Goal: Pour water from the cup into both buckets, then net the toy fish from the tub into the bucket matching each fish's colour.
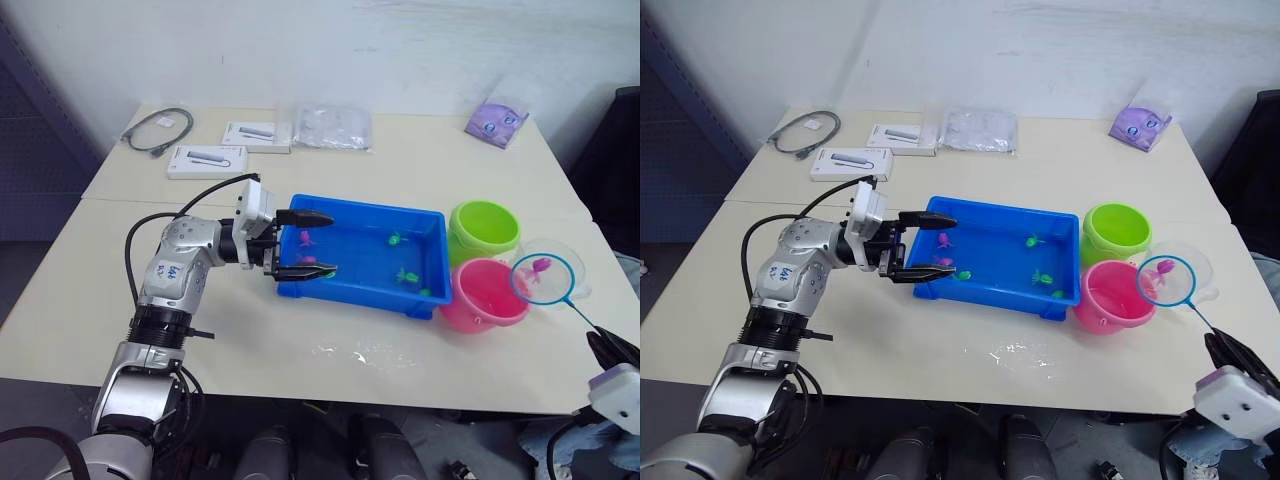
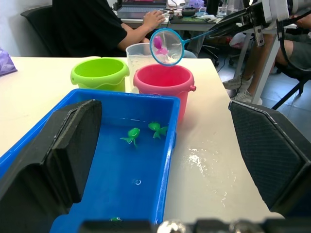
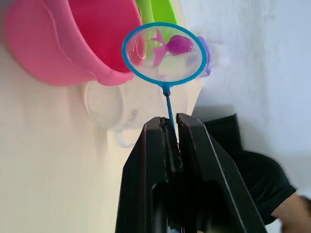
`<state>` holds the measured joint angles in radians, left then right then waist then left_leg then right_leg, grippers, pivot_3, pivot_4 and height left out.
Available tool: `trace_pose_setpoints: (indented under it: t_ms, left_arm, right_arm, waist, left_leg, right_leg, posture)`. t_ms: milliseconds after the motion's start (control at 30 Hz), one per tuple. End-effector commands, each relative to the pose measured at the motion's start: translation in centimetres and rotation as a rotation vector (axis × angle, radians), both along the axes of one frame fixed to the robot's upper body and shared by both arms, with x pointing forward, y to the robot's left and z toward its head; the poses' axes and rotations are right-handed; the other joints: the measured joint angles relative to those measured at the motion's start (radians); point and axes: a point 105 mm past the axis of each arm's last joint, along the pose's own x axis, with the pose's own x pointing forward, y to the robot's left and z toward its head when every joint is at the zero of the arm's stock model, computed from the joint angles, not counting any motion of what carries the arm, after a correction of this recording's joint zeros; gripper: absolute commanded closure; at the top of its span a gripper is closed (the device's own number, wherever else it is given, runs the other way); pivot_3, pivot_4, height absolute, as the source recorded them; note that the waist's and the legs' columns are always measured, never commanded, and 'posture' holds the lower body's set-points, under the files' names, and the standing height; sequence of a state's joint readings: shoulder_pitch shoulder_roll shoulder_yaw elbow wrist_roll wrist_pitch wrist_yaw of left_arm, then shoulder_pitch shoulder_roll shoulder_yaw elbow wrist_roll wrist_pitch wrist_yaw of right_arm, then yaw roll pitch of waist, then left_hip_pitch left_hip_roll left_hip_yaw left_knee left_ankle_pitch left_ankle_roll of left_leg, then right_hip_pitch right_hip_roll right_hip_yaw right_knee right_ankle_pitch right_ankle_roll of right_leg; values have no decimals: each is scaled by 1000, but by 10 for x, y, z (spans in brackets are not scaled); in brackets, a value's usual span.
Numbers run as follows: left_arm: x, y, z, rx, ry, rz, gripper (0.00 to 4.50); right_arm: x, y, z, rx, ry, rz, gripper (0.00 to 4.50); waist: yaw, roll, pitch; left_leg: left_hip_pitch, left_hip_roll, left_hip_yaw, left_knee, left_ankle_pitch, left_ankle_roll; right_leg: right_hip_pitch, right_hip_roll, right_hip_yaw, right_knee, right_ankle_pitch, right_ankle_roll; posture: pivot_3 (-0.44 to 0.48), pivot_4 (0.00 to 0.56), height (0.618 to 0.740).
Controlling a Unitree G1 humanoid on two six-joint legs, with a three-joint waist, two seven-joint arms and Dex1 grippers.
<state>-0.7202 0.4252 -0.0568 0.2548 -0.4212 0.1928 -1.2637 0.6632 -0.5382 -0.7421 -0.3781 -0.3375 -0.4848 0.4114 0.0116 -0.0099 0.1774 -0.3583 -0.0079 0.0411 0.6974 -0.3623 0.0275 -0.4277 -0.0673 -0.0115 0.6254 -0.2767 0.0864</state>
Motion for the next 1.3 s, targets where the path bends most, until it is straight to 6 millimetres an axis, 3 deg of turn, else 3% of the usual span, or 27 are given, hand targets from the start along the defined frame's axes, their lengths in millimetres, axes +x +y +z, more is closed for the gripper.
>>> trace_pose_setpoints:
  t_ms: [33,267,533,733,800,900,1000,1300]
  left_arm:
    - [3,2,9,-21,-51,29,11]
    - [12,1,16,-65,-109,84,11]
    - [14,8,15,-70,-140,122,11]
    - [12,9,13,-69,-141,129,11]
    - [11,8,12,-69,-142,130,11]
    - [10,9,14,-79,-140,141,11]
    - [10,15,13,-65,-138,152,11]
    - [9,16,13,-61,-135,156,11]
  right_arm:
    - [4,6,-1,-199,-40,72,4500]
    - [10,0,-1,-453,-119,101,4500]
    - [19,1,6,-546,-241,134,4500]
    - [28,7,-2,-537,-245,172,4500]
    - [30,7,5,-542,-286,150,4500]
    - [28,22,-14,-508,-188,233,4500]
    - [29,2,0,-529,-233,114,4500]
    - [27,6,10,-495,-287,98,4500]
  waist:
    - [-3,0,0]
    - [-10,0,0]
    - [-13,0,0]
    - [-13,0,0]
    - [-13,0,0]
    - [-13,0,0]
    - [-13,0,0]
    - [-14,0,0]
  left_leg:
    - [0,0,0,0,0,0]
    - [1,0,1,0,1,-1]
    - [2,0,2,-1,1,-2]
    - [2,0,2,-1,1,-2]
    - [2,0,2,-1,1,-2]
    - [2,0,2,-1,1,-2]
    - [2,1,2,-1,1,-1]
    - [2,1,3,-1,1,-2]
  right_leg:
    - [0,0,0,0,0,0]
    - [0,1,1,1,0,-1]
    - [0,2,2,1,0,-1]
    - [0,3,3,1,0,-1]
    - [0,3,3,1,0,-1]
    - [1,3,4,1,0,-1]
    - [0,4,4,1,0,-1]
    - [0,4,5,2,0,-1]
  posture:
    - [0,150,740]
    - [0,150,740]
    - [0,150,740]
    - [0,150,740]
    - [0,150,740]
    - [0,150,740]
    - [0,150,740]
    - [0,150,740]
